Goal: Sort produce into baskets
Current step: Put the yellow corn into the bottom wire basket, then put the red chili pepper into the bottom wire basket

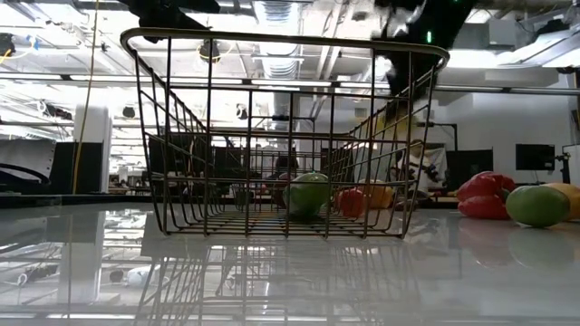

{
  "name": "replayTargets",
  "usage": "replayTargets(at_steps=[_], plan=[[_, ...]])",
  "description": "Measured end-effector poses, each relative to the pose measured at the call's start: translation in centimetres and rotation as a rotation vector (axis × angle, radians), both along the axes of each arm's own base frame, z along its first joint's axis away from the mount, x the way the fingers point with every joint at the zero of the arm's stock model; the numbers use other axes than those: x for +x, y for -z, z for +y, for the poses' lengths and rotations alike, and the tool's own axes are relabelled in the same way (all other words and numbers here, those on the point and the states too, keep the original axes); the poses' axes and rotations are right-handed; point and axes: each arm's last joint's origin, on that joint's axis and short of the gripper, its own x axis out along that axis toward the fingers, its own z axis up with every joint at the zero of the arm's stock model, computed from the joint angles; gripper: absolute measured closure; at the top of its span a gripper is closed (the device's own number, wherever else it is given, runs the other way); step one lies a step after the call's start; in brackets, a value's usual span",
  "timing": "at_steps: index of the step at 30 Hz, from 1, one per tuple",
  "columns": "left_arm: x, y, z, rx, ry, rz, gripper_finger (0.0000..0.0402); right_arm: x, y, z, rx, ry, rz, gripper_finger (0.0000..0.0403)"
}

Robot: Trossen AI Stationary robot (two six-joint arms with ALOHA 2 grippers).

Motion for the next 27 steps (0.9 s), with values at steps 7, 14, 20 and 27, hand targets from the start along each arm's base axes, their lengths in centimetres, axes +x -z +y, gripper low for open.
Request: replayTargets(at_steps=[7, 14, 20, 27], plan=[[0.0, 0.0, 0.4, 0.000, -0.021, 0.000, 0.0050, 2.1, -3.3, 5.0, 0.056, -0.411, -0.357, 0.0172], [0.0, 0.1, 0.3, -0.016, -0.012, 0.001, 0.0050, 4.8, -0.8, 7.6, 0.147, -0.573, -0.328, 0.0134], [0.0, 0.1, 0.3, -0.019, -0.013, 0.003, 0.0050, 5.2, -2.3, 6.6, 0.144, -0.535, -0.200, 0.0095], [0.0, 0.2, 0.3, -0.019, -0.014, 0.010, 0.0050, 1.7, -3.7, 4.0, -0.102, -0.321, -0.046, 0.0091]])
